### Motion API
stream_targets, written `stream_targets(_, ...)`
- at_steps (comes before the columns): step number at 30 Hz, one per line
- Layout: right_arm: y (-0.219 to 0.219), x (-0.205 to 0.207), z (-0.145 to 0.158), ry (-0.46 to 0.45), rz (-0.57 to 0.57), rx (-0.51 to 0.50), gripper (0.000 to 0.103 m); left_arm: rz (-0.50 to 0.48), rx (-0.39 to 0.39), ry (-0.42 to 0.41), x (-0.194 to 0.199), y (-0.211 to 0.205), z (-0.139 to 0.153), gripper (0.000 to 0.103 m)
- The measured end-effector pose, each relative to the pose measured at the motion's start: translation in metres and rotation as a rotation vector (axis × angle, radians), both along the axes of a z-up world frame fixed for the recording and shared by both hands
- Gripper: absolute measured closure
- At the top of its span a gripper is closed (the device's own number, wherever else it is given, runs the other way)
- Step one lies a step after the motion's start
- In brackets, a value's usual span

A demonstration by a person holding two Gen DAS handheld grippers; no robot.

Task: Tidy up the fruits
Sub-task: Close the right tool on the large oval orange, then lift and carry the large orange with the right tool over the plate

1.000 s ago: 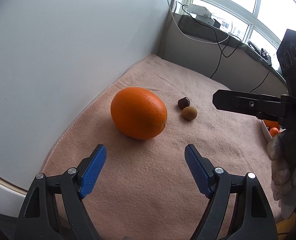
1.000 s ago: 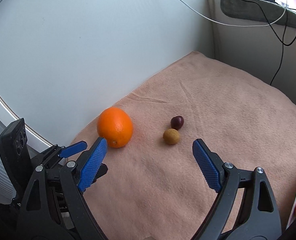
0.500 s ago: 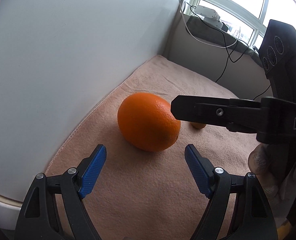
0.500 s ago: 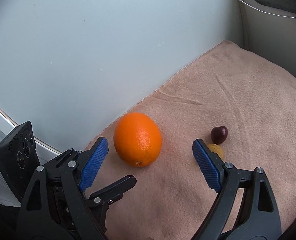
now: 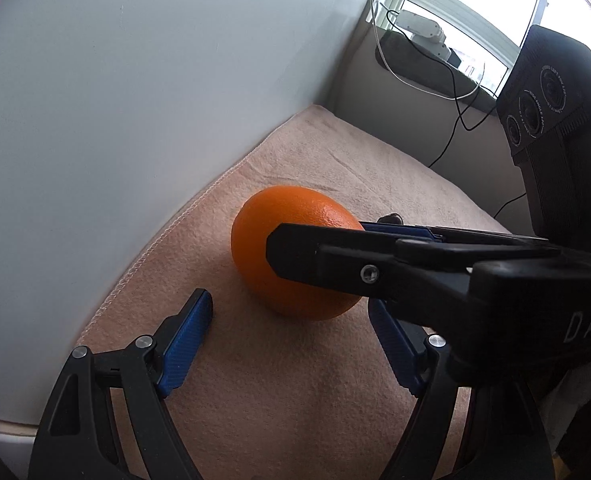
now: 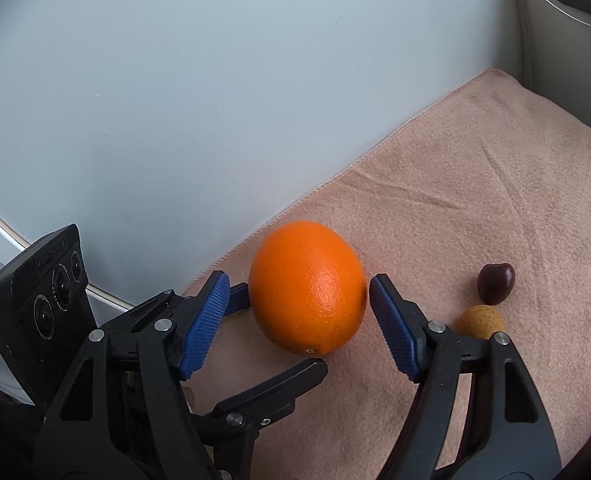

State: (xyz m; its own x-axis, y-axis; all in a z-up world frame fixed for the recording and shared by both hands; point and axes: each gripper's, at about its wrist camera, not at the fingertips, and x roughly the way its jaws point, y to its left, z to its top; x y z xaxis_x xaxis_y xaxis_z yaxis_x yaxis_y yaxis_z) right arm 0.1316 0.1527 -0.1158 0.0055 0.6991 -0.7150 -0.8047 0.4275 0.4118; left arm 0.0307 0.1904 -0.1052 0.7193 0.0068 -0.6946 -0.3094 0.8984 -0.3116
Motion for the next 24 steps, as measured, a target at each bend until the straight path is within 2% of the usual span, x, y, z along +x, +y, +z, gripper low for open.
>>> stream_targets(6, 0.008, 0.004, -0.007, 0.012, -0.005, -0.012, 0.029, -0.014, -0.018, -0.002, 0.005, 0.002, -0.002, 0.026)
stream_targets(9, 0.011, 0.005, -0.01, 0.016, -0.009, -0.018, 0.033, -0.019, -0.022, 0.002, 0.01, 0.003, -0.002, 0.027)
stream_targets(12, 0.011, 0.004, -0.009, 0.01, -0.014, -0.017, 0.033, -0.036, -0.029, -0.003, 0.007, 0.002, -0.001, 0.037)
stream_targets(24, -0.004, -0.001, -0.006, 0.017, -0.058, 0.02, 0.034, -0.046, 0.029, -0.024, 0.004, -0.012, 0.01, 0.037)
